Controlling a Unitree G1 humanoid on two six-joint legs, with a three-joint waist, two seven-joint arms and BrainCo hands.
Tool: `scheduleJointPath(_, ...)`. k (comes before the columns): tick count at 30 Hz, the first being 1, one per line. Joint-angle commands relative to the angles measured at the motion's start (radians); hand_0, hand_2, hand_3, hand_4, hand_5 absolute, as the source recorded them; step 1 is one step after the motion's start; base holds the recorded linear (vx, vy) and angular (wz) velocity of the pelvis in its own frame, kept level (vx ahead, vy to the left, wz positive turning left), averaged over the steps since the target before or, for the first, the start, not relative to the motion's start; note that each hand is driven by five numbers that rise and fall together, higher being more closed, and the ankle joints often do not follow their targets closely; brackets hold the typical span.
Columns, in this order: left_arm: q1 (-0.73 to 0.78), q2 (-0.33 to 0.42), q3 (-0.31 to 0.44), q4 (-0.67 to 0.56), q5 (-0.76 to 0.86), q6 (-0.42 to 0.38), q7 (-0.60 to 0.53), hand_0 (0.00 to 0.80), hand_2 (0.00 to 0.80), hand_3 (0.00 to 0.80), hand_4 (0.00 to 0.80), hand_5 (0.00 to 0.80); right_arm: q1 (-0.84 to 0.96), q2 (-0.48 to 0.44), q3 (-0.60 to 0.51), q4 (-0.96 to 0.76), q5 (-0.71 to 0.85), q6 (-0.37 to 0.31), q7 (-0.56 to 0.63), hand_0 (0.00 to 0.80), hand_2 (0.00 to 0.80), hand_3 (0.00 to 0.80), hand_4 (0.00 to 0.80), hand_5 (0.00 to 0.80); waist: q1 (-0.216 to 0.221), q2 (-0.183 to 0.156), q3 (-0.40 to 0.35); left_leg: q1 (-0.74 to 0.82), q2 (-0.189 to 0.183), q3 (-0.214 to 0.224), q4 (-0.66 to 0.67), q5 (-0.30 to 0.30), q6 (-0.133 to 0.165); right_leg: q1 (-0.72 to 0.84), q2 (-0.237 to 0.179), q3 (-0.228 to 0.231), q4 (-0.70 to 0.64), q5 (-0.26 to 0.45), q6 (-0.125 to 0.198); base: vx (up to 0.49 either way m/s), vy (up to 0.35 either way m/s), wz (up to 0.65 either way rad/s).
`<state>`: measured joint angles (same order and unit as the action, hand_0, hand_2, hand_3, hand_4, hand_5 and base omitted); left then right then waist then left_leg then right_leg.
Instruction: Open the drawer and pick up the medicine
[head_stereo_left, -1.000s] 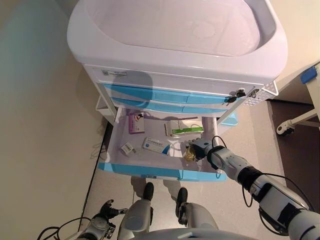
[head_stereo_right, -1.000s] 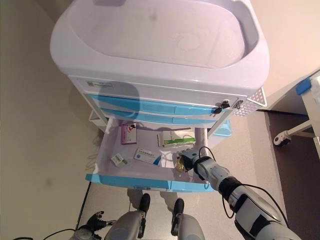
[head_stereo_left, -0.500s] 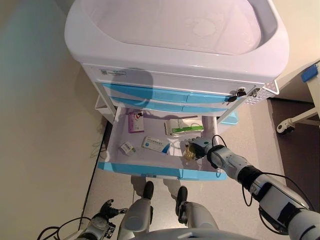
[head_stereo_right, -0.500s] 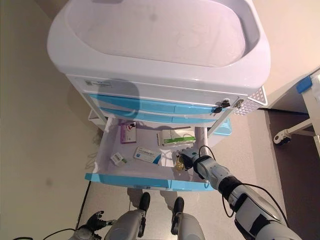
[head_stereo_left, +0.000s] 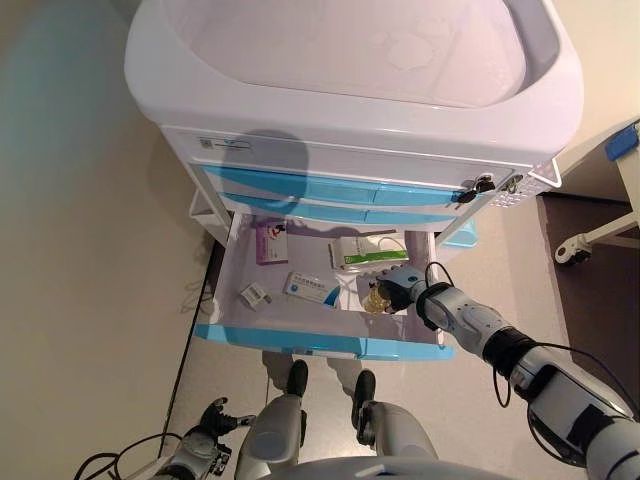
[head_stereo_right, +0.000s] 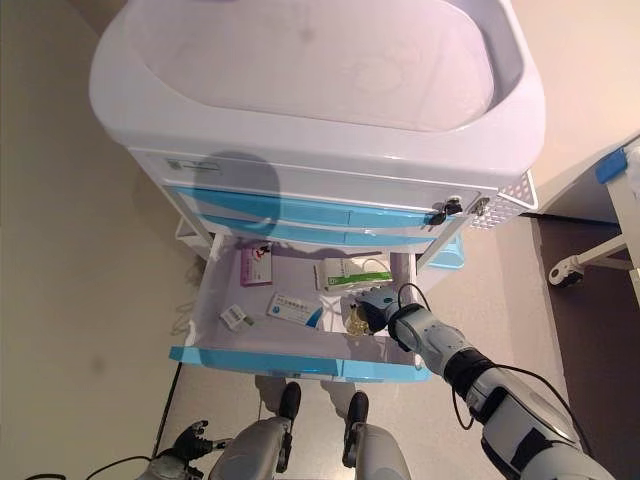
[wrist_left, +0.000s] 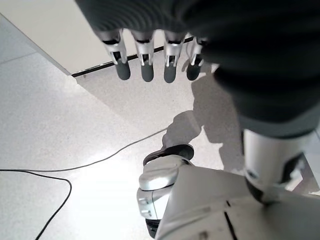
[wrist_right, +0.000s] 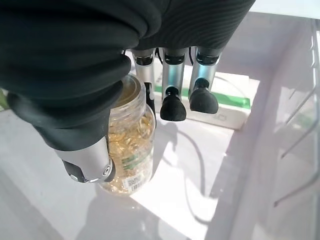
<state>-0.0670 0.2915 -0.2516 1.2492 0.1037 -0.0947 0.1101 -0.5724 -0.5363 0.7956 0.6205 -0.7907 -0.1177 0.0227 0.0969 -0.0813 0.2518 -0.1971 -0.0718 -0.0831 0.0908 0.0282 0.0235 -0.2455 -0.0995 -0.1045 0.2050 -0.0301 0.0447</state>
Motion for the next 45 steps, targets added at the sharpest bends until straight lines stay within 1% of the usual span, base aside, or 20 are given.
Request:
scheduleJointPath(1, 0.000, -0.037, 0.017, 0.017, 0.023, -0.003, -0.013, 0.000, 0.000, 0.000, 0.000, 0.000, -0.027, -0.050, -0.002, -0.119, 0.054, -0.041, 0.014, 0.800, 0.800, 0.800, 0.800, 0.800, -0.006, -0.020, -0.014, 0.003, -0.043, 0.007, 0.012, -0.033, 0.018, -0.013, -0.018, 0.034, 0.030, 0.061, 0.072, -0.006, -0.007, -0.04)
scheduleJointPath(7, 0.001, -0.031, 0.025, 0.019, 0.029, -0.003, -0.016, 0.000, 0.000, 0.000, 0.000, 0.000, -0.023, -0.077, -0.005, -0.175, 0.082, -0.055, 0.034, 0.800, 0.800, 0.800, 0.800, 0.800, -0.007, -0.024, -0.018, 0.011, -0.044, 0.008, 0.009, -0.034, 0.018, -0.007, -0.017, 0.034, 0.028, 0.061, 0.072, -0.001, -0.001, -0.01)
scheduleJointPath(10, 0.007, -0.020, 0.043, 0.018, 0.035, -0.002, -0.025, 0.000, 0.000, 0.000, 0.000, 0.000, -0.020, -0.141, -0.013, -0.297, 0.147, -0.082, 0.082, 0.800, 0.800, 0.800, 0.800, 0.800, -0.010, -0.030, -0.025, 0.017, -0.043, 0.010, 0.007, -0.035, 0.016, -0.002, -0.018, 0.030, 0.029, 0.061, 0.073, 0.000, 0.000, 0.00)
scheduleJointPath(12, 0.009, -0.017, 0.047, 0.017, 0.037, -0.002, -0.026, 0.000, 0.000, 0.000, 0.000, 0.000, -0.020, -0.158, -0.017, -0.329, 0.163, -0.086, 0.094, 0.800, 0.800, 0.800, 0.800, 0.800, -0.011, -0.032, -0.027, 0.018, -0.042, 0.010, 0.007, -0.034, 0.015, -0.001, -0.018, 0.030, 0.028, 0.062, 0.073, 0.000, 0.000, 0.00)
scheduleJointPath(13, 0.009, -0.012, 0.056, 0.018, 0.040, -0.002, -0.032, 0.000, 0.000, 0.000, 0.000, 0.000, -0.019, -0.198, -0.029, -0.397, 0.196, -0.097, 0.116, 0.800, 0.800, 0.800, 0.800, 0.800, -0.014, -0.037, -0.031, 0.021, -0.042, 0.010, 0.005, -0.034, 0.014, 0.002, -0.016, 0.031, 0.027, 0.062, 0.073, 0.000, 0.000, 0.00)
scheduleJointPath(15, 0.011, -0.010, 0.058, 0.018, 0.042, -0.002, -0.034, 0.000, 0.000, 0.000, 0.000, 0.000, -0.020, -0.227, -0.036, -0.446, 0.220, -0.102, 0.132, 0.800, 0.800, 0.800, 0.800, 0.800, -0.015, -0.040, -0.032, 0.023, -0.042, 0.011, 0.006, -0.034, 0.014, 0.004, -0.015, 0.031, 0.026, 0.062, 0.072, 0.000, 0.000, 0.00)
scheduleJointPath(16, 0.013, -0.004, 0.067, 0.017, 0.047, -0.003, -0.040, 0.000, 0.000, 0.000, 0.000, 0.000, -0.020, -0.265, -0.051, -0.509, 0.274, -0.113, 0.155, 0.800, 0.800, 0.800, 0.800, 0.800, -0.017, -0.044, -0.037, 0.025, -0.041, 0.013, 0.005, -0.034, 0.013, 0.008, -0.014, 0.031, 0.024, 0.063, 0.072, 0.000, 0.000, 0.00)
scheduleJointPath(17, 0.013, -0.004, 0.067, 0.017, 0.047, -0.003, -0.040, 0.000, 0.000, 0.000, 0.000, 0.000, -0.018, -0.267, -0.052, -0.513, 0.276, -0.112, 0.157, 0.800, 0.800, 0.800, 0.800, 0.800, -0.017, -0.044, -0.037, 0.025, -0.041, 0.013, 0.005, -0.034, 0.013, 0.008, -0.014, 0.031, 0.023, 0.063, 0.072, 0.000, 0.000, 0.00)
scheduleJointPath(18, 0.017, 0.001, 0.074, 0.018, 0.052, -0.004, -0.050, 0.000, 0.000, 0.000, 0.000, 0.000, -0.027, -0.314, -0.059, -0.578, 0.319, -0.123, 0.186, 0.800, 0.800, 0.800, 0.800, 0.800, -0.019, -0.049, -0.044, 0.029, -0.040, 0.015, 0.005, -0.035, 0.012, 0.013, -0.012, 0.031, 0.020, 0.064, 0.072, 0.000, 0.000, 0.00)
scheduleJointPath(22, 0.021, 0.005, 0.083, 0.020, 0.059, -0.005, -0.059, 0.000, 0.000, 0.000, 0.000, 0.000, -0.032, -0.373, -0.080, -0.662, 0.408, -0.127, 0.235, 0.800, 0.800, 0.800, 0.800, 0.800, -0.022, -0.055, -0.053, 0.039, -0.040, 0.020, 0.001, -0.036, 0.010, 0.023, -0.009, 0.035, 0.012, 0.066, 0.073, 0.002, 0.001, -0.03)
scheduleJointPath(24, 0.024, 0.011, 0.090, 0.019, 0.064, -0.008, -0.071, 0.000, 0.000, 0.000, 0.000, 0.000, -0.046, -0.431, -0.096, -0.729, 0.494, -0.131, 0.279, 0.800, 0.800, 0.800, 0.800, 0.800, -0.026, -0.062, -0.065, 0.047, -0.040, 0.025, 0.000, -0.039, 0.008, 0.034, -0.006, 0.036, 0.003, 0.068, 0.074, 0.008, 0.002, -0.12)
scheduleJointPath(25, 0.024, 0.010, 0.090, 0.019, 0.065, -0.008, -0.071, 0.000, 0.000, 0.000, 0.000, 0.000, -0.046, -0.433, -0.097, -0.732, 0.496, -0.129, 0.281, 0.800, 0.800, 0.800, 0.800, 0.800, -0.026, -0.061, -0.065, 0.047, -0.039, 0.025, 0.000, -0.039, 0.008, 0.035, -0.006, 0.036, 0.002, 0.068, 0.074, 0.004, -0.001, -0.09)
scheduleJointPath(29, 0.030, 0.017, 0.101, 0.020, 0.067, -0.013, -0.087, 0.000, 0.000, 0.000, 0.000, 0.000, -0.048, -0.501, -0.130, -0.827, 0.617, -0.125, 0.337, 0.800, 0.800, 0.800, 0.800, 0.800, -0.033, -0.068, -0.081, 0.060, -0.036, 0.032, -0.002, -0.041, 0.006, 0.049, -0.005, 0.038, -0.007, 0.070, 0.075, 0.014, 0.000, -0.05)
scheduleJointPath(30, 0.033, 0.019, 0.106, 0.021, 0.071, -0.016, -0.097, 0.000, 0.000, 0.000, 0.000, 0.000, -0.048, -0.540, -0.153, -0.873, 0.677, -0.119, 0.362, 0.800, 0.800, 0.800, 0.800, 0.800, -0.038, -0.071, -0.093, 0.067, -0.034, 0.036, -0.004, -0.043, 0.004, 0.055, -0.003, 0.040, -0.010, 0.070, 0.076, 0.000, 0.000, 0.00)
scheduleJointPath(32, 0.034, 0.021, 0.108, 0.021, 0.071, -0.016, -0.099, 0.000, 0.000, 0.000, 0.000, 0.000, -0.043, -0.556, -0.164, -0.888, 0.692, -0.117, 0.367, 0.800, 0.800, 0.800, 0.800, 0.800, -0.038, -0.072, -0.095, 0.070, -0.034, 0.037, -0.005, -0.044, 0.004, 0.058, -0.003, 0.041, -0.013, 0.071, 0.076, 0.000, 0.000, 0.00)
scheduleJointPath(35, 0.042, 0.023, 0.118, 0.031, 0.081, -0.020, -0.109, 0.000, 0.000, 0.000, 0.000, 0.000, -0.063, -0.634, -0.187, -0.952, 0.771, -0.119, 0.393, 0.800, 0.800, 0.800, 0.800, 0.800, -0.047, -0.075, -0.113, 0.083, -0.030, 0.049, -0.011, -0.047, 0.002, 0.067, -0.002, 0.050, -0.025, 0.075, 0.079, 0.012, 0.006, -0.10)
scheduleJointPath(39, 0.049, 0.022, 0.122, 0.034, 0.084, -0.023, -0.114, 0.000, 0.000, 0.000, 0.000, 0.000, -0.072, -0.680, -0.210, -0.983, 0.805, -0.120, 0.400, 0.800, 0.800, 0.800, 0.800, 0.800, -0.053, -0.075, -0.123, 0.088, -0.028, 0.057, -0.014, -0.048, 0.002, 0.072, 0.000, 0.056, -0.035, 0.080, 0.081, 0.013, 0.006, -0.11)
scheduleJointPath(40, 0.053, 0.024, 0.127, 0.034, 0.081, -0.027, -0.118, 0.000, 0.000, 0.000, 0.000, 0.000, -0.098, -0.723, -0.211, -1.010, 0.825, -0.122, 0.407, 0.800, 0.800, 0.800, 0.800, 0.800, -0.055, -0.075, -0.132, 0.093, -0.027, 0.064, -0.017, -0.048, 0.000, 0.076, 0.001, 0.060, -0.045, 0.083, 0.082, 0.019, 0.003, -0.04)
scheduleJointPath(43, 0.065, 0.026, 0.133, 0.033, 0.076, -0.031, -0.122, 0.000, 0.000, 0.000, 0.000, 0.000, -0.155, -0.795, -0.212, -1.049, 0.885, -0.123, 0.408, 0.800, 0.800, 0.800, 0.800, 0.800, -0.058, -0.074, -0.147, 0.098, -0.023, 0.071, -0.024, -0.046, -0.004, 0.085, 0.006, 0.062, -0.062, 0.086, 0.083, 0.018, -0.009, -0.09)
scheduleJointPath(45, 0.069, 0.025, 0.134, 0.033, 0.075, -0.032, -0.123, 0.000, 0.000, 0.000, 0.000, 0.000, -0.169, -0.813, -0.212, -1.057, 0.897, -0.124, 0.409, 0.800, 0.800, 0.800, 0.800, 0.800, -0.060, -0.074, -0.151, 0.100, -0.022, 0.072, -0.026, -0.045, -0.005, 0.089, 0.006, 0.062, -0.067, 0.087, 0.083, 0.016, -0.015, -0.11)
